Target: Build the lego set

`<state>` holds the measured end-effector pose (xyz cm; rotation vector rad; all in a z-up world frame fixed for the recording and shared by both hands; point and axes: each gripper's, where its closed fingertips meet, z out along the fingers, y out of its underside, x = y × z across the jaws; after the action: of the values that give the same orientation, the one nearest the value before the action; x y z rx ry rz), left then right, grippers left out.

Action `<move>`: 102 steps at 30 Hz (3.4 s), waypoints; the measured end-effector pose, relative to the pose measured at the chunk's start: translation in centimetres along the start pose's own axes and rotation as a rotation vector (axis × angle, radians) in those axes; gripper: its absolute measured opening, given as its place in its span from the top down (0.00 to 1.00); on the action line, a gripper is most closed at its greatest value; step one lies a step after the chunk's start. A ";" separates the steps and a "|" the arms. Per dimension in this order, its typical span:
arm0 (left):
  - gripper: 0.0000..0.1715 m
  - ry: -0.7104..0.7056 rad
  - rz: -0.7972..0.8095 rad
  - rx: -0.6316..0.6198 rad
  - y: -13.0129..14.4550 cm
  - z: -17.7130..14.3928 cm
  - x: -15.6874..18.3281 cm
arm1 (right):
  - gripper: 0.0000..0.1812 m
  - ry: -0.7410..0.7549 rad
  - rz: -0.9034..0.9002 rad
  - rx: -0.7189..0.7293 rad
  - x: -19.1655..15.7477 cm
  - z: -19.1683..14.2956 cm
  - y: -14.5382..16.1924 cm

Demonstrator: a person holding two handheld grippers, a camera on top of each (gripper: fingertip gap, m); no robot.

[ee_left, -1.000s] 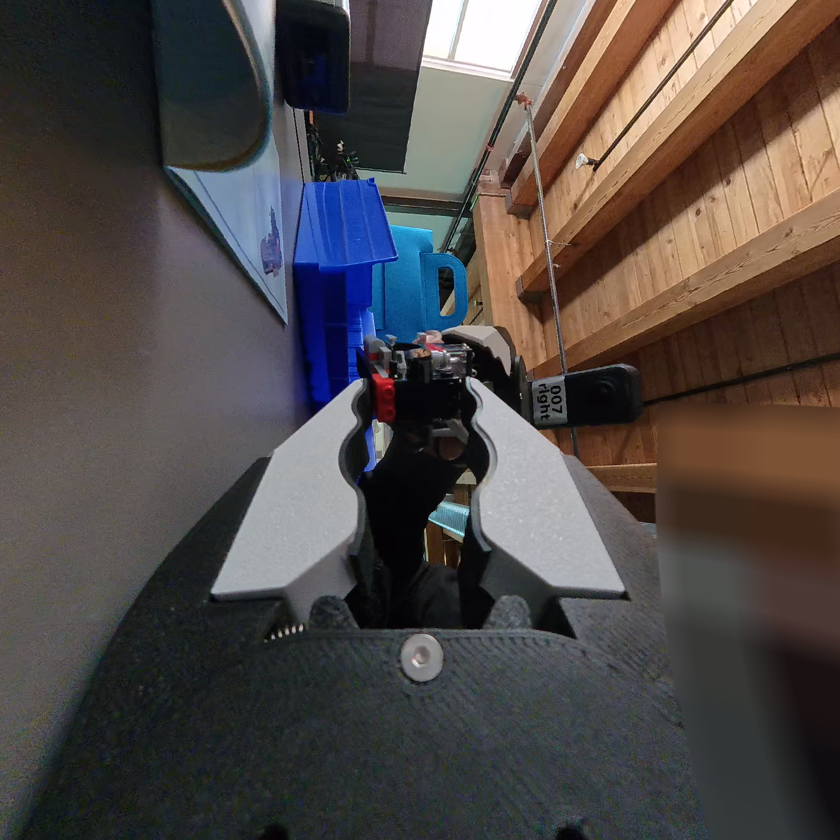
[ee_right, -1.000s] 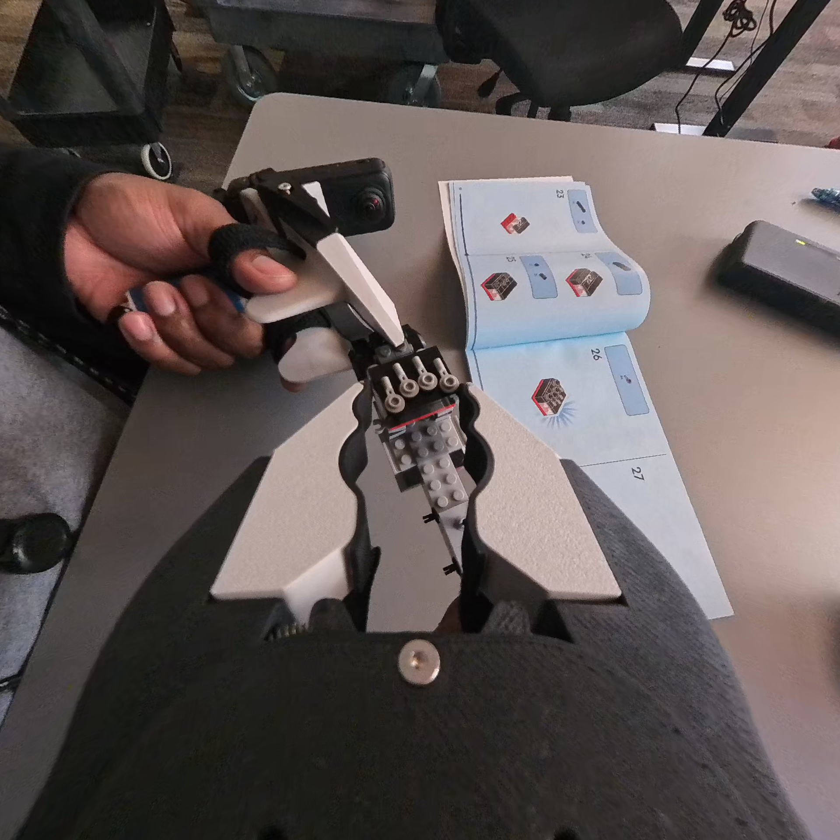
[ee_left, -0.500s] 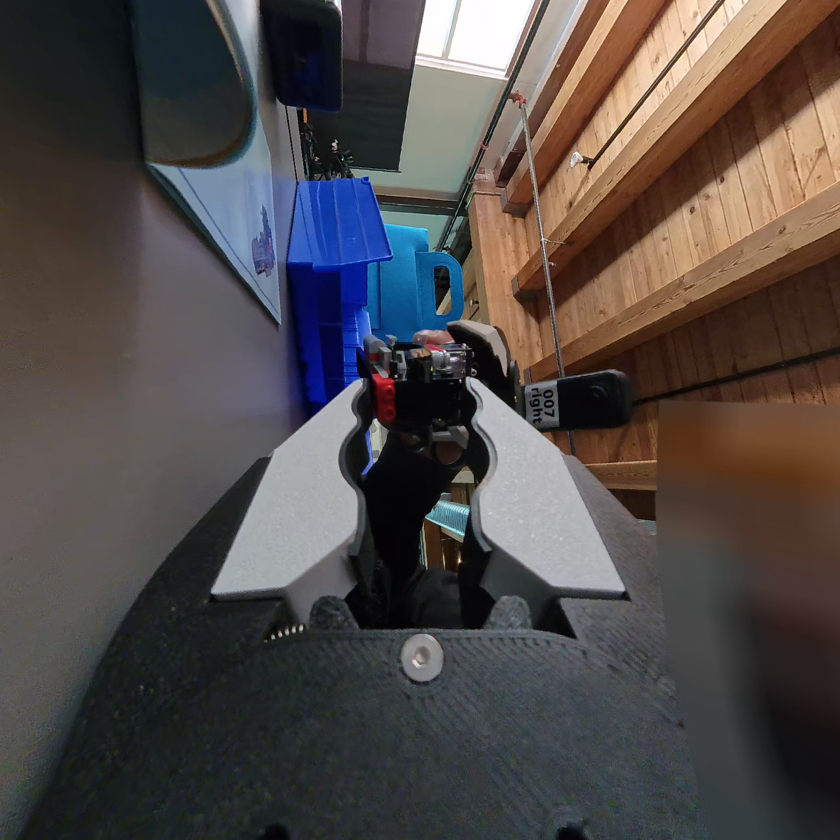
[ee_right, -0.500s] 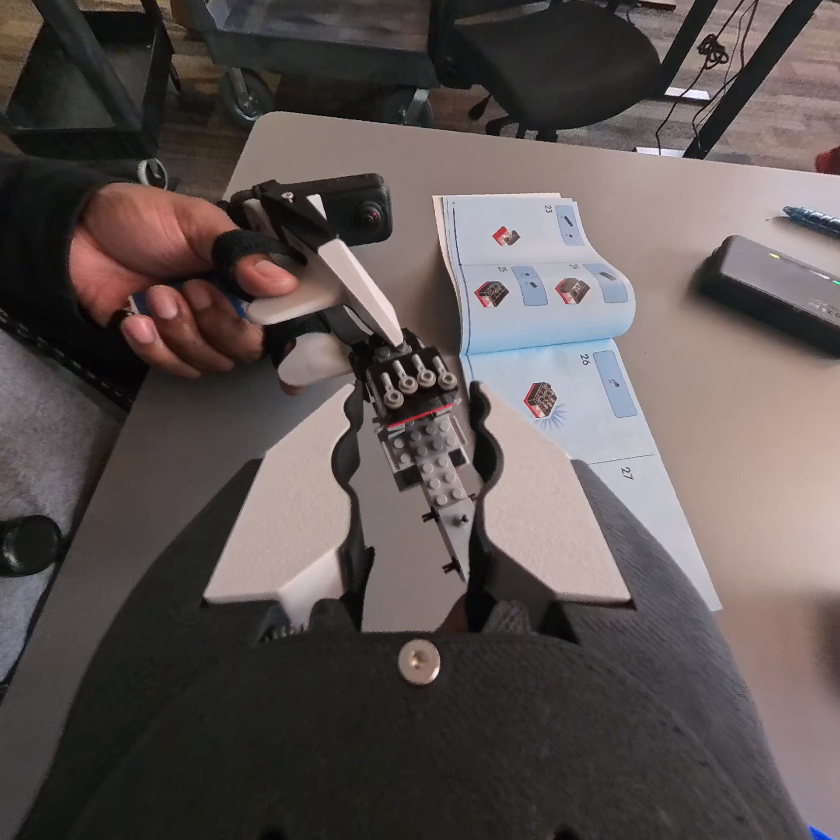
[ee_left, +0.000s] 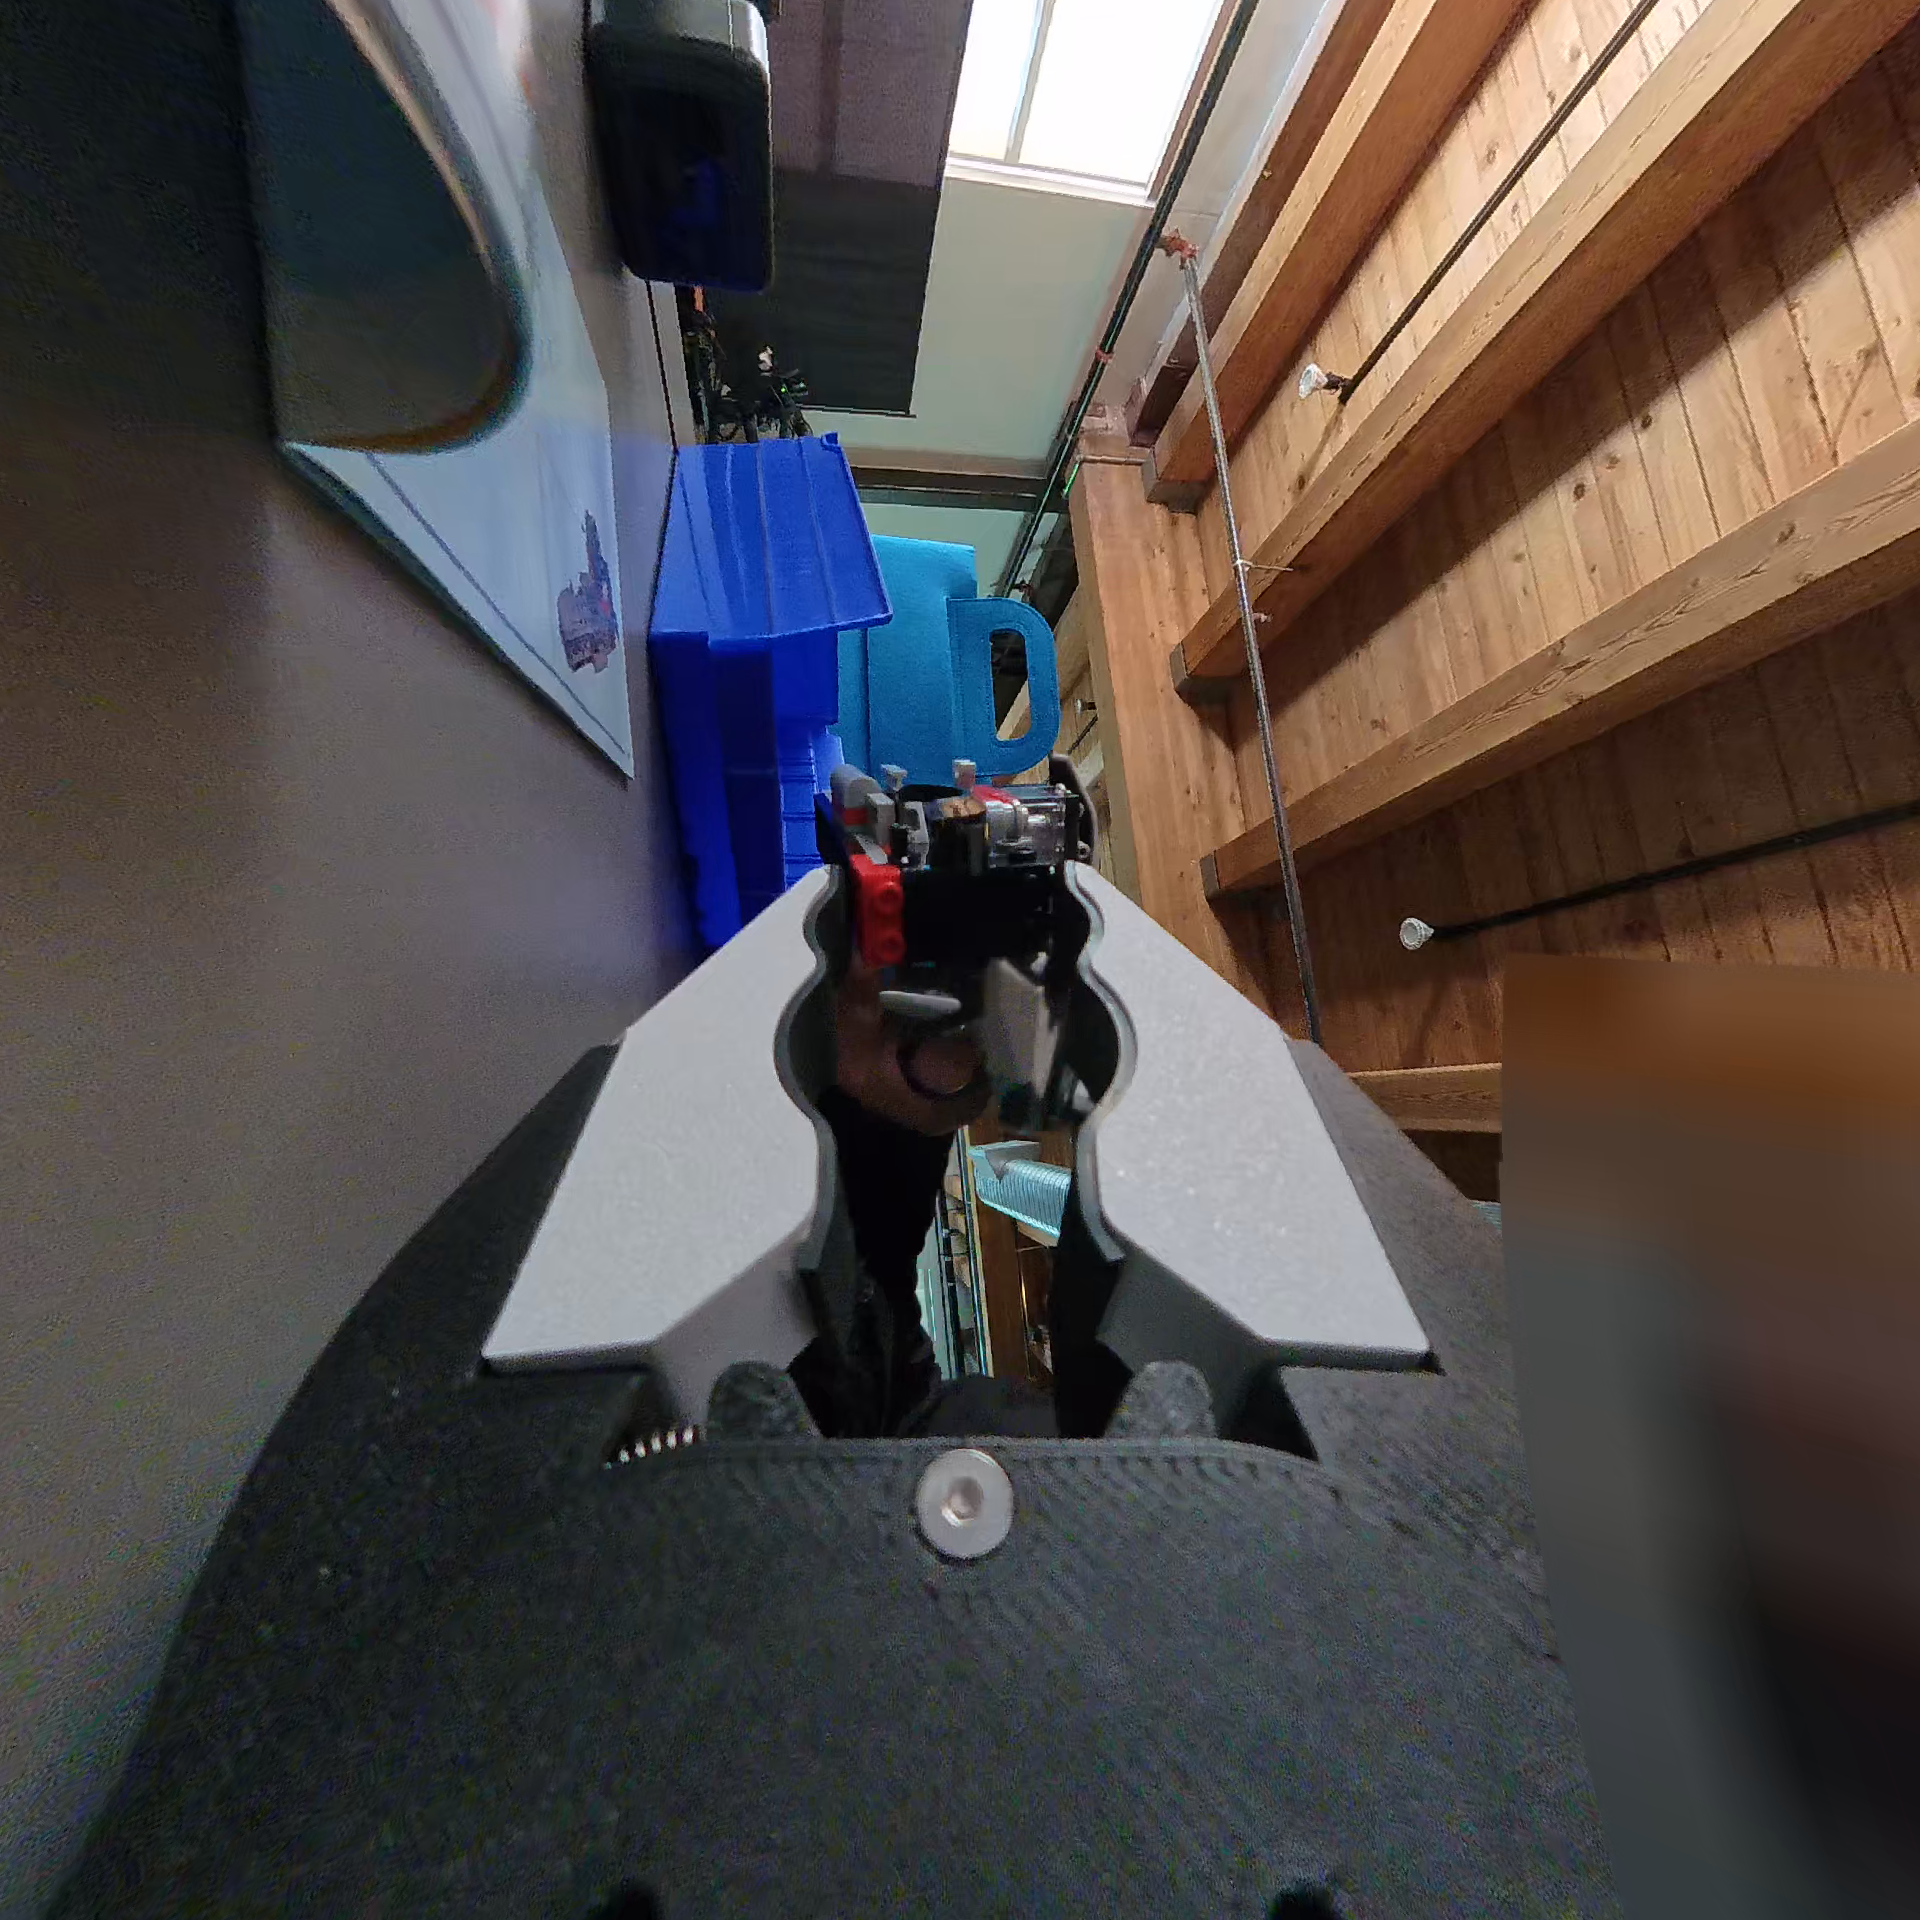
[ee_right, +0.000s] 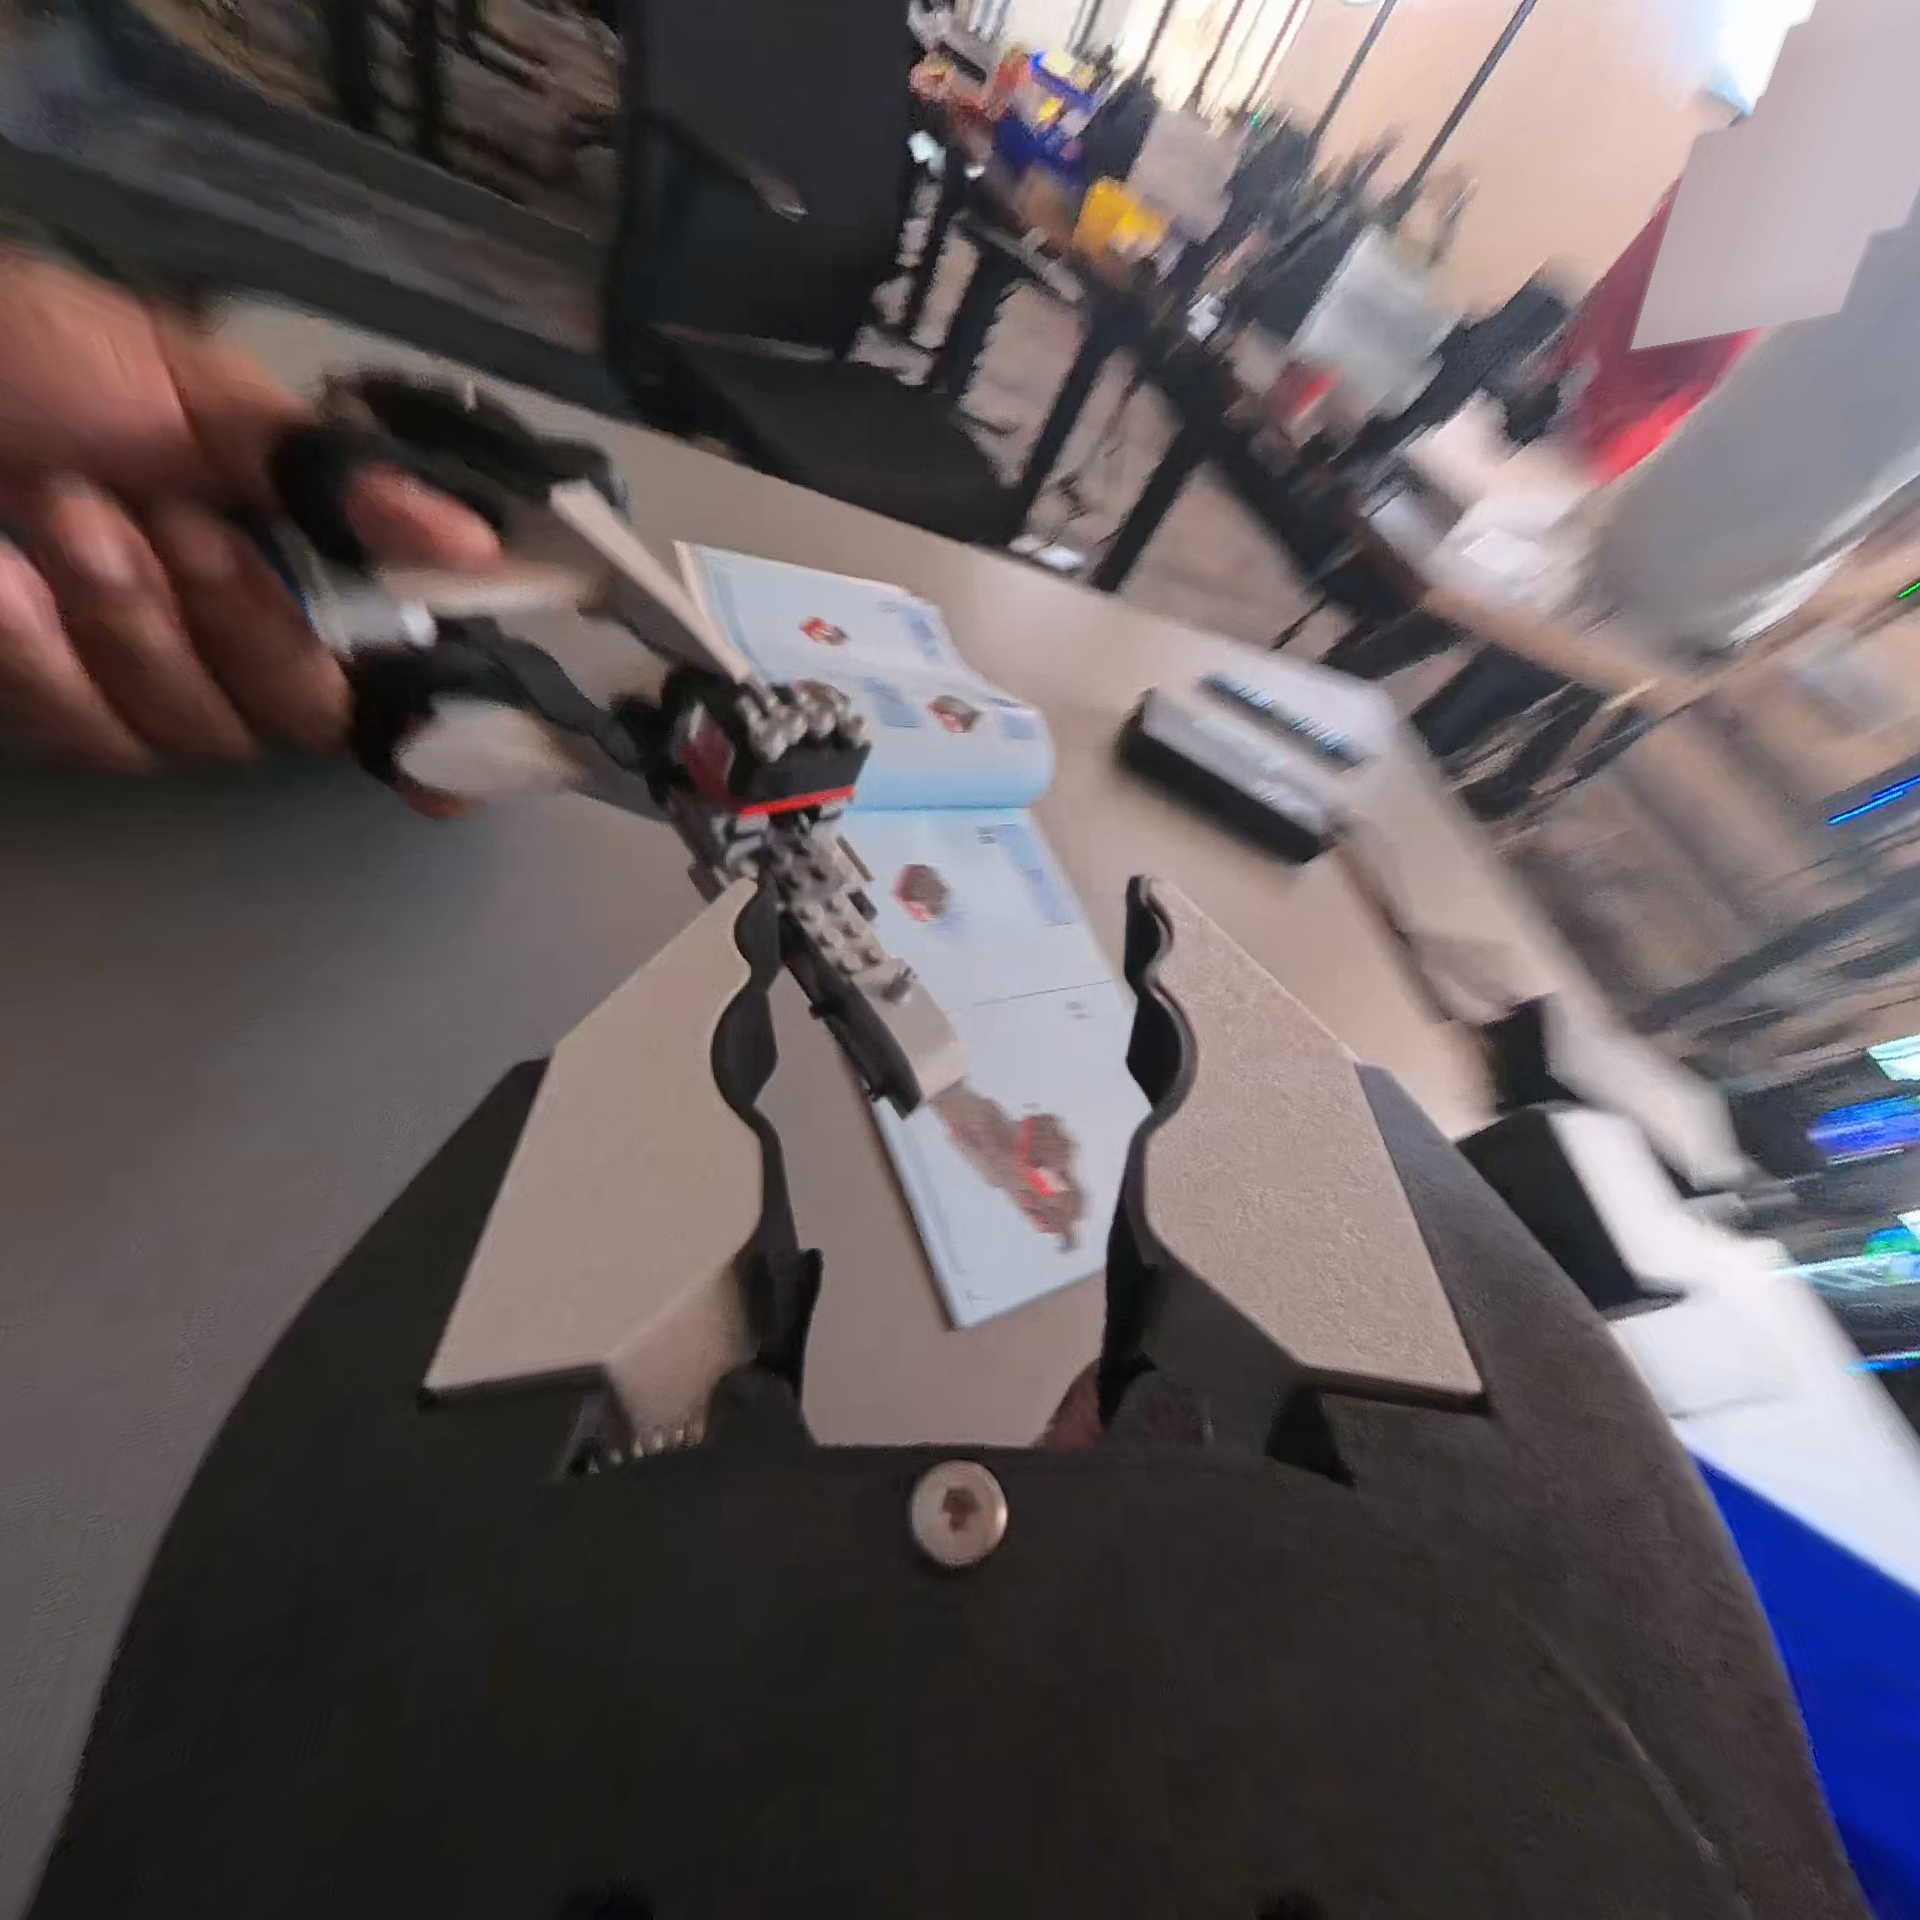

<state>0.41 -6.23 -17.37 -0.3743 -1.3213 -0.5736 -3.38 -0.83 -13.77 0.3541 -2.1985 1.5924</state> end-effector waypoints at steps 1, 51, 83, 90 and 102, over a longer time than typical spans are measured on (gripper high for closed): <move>0.77 -0.001 0.001 0.000 0.0 0.2 0.0 | 0.61 0.029 -0.074 0.004 -0.3 0.0 0.2; 0.77 -0.053 0.057 0.038 0.5 2.2 0.7 | 0.66 0.338 -0.966 -0.070 -2.7 3.4 0.5; 0.76 -0.039 0.080 0.031 0.8 2.3 0.9 | 0.67 0.275 -0.951 -0.088 -2.6 3.4 0.2; 0.76 -0.038 0.081 0.030 0.8 2.3 0.9 | 0.68 0.259 -0.947 -0.093 -2.5 3.4 0.2; 0.76 -0.027 0.069 0.038 0.9 2.4 0.8 | 0.67 0.251 -0.939 -0.097 -2.5 3.4 0.3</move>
<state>-0.84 -4.33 -16.06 -0.3957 -1.3383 -0.4869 -1.90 -4.03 -16.09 0.9262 -1.5248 0.9324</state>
